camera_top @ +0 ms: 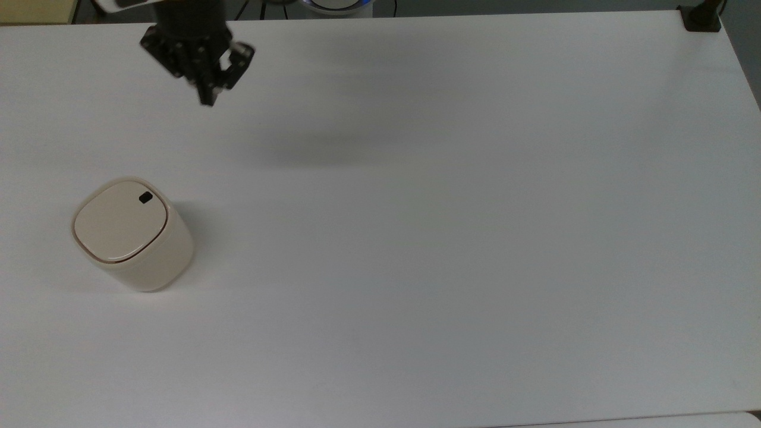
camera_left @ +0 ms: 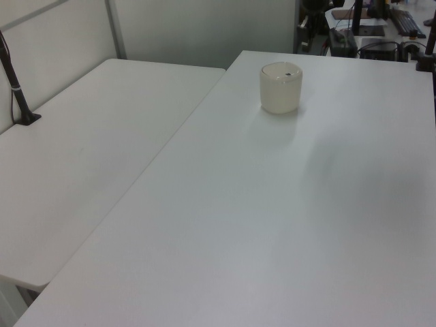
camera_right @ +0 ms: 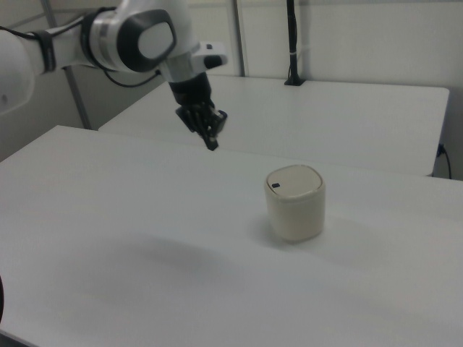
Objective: Open the trash bin
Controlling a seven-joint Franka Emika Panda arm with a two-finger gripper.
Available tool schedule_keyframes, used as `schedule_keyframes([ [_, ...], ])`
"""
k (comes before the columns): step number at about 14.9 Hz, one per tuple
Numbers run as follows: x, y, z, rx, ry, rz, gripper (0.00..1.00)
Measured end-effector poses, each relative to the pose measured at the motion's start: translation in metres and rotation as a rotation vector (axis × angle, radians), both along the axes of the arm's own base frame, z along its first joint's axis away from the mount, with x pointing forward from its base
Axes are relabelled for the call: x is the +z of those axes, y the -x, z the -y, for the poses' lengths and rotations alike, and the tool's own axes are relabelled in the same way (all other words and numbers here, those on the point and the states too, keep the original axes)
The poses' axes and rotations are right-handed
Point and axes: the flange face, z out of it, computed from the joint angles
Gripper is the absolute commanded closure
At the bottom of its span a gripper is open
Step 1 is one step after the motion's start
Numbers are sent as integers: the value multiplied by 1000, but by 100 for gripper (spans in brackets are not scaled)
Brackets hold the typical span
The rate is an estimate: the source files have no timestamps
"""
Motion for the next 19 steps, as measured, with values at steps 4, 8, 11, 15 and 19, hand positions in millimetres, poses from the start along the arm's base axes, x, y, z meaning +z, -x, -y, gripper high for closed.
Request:
schedule_keyframes([
  [4,-35,-26,42,-116,10,95,91],
  [8,-77,-48,68,-165,21,153,91],
  [11,-100,-57,78,-177,27,171,91],
  [15,-121,-60,88,-189,28,155,91],
  [19,-127,-60,90,-191,28,147,90],
])
